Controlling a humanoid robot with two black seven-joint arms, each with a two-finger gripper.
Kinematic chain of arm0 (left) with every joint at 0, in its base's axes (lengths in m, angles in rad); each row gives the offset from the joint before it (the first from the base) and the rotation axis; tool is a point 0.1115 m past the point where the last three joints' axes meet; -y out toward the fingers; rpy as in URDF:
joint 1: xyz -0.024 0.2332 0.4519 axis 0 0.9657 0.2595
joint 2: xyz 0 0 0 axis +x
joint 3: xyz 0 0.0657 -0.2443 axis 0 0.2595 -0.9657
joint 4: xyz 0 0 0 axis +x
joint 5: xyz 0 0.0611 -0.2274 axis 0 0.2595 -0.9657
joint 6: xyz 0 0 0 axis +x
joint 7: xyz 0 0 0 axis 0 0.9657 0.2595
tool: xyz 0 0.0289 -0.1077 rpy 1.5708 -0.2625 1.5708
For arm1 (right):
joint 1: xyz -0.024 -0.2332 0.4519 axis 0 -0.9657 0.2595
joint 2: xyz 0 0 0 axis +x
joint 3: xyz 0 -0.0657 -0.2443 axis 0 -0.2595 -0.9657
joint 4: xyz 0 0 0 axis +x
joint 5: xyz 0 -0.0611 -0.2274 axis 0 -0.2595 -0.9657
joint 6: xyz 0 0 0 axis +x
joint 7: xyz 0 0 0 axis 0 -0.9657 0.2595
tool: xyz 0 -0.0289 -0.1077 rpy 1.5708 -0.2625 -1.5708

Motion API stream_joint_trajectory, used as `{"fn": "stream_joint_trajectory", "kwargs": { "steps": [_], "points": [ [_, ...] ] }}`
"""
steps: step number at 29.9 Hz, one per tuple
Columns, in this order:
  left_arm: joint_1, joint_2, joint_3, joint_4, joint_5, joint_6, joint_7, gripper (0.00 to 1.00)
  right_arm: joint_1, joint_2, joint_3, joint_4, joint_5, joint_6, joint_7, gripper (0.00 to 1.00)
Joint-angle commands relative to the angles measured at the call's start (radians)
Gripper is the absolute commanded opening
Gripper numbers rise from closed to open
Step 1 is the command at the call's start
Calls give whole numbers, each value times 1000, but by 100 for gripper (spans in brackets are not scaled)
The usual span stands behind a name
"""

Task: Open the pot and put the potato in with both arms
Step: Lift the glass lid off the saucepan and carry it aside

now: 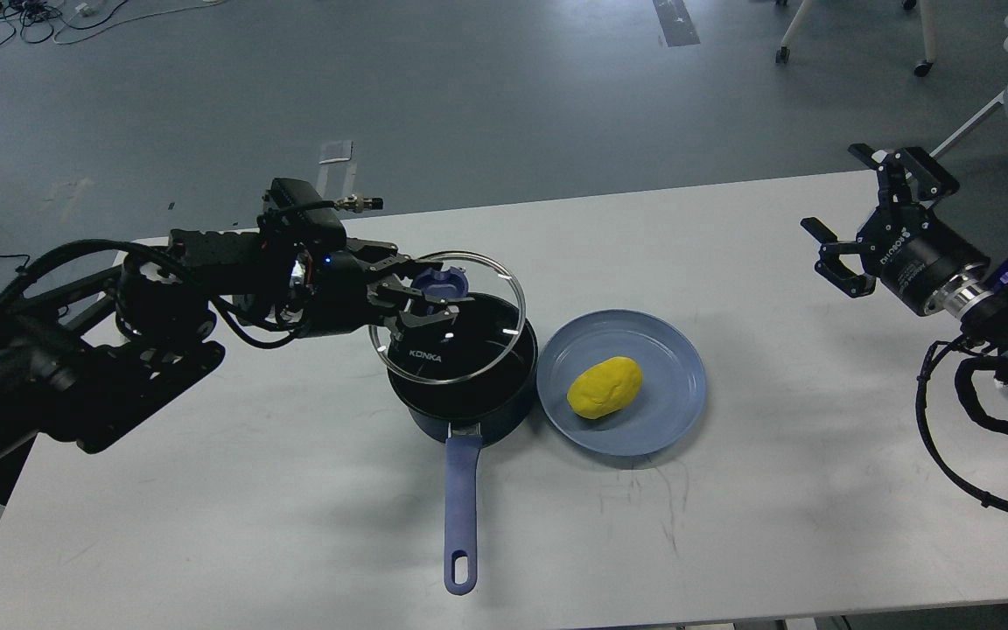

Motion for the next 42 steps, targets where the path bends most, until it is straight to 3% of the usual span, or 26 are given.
{"fn": "stream_joint_trajectory", "kwargs": {
  "steps": [1,5,9,17,32,42],
  "points": [
    [-2,83,4,4,-11,7,0,36,0,-3,0,2,0,0,0,100],
    [19,189,33,7,-16,64,0,36,0,-3,0,2,-2,0,0,100],
    [129,287,54,22,-55,157,0,37,0,-3,0,9,0,0,0,100],
    [280,288,51,111,-83,260,0,37,0,-5,0,12,0,0,0,100],
    [340,221,51,202,-118,283,0,43,-1,-5,0,10,-2,0,0,100],
    [346,178,53,234,-120,285,0,55,-1,-5,0,10,0,0,0,100]
  ]
}}
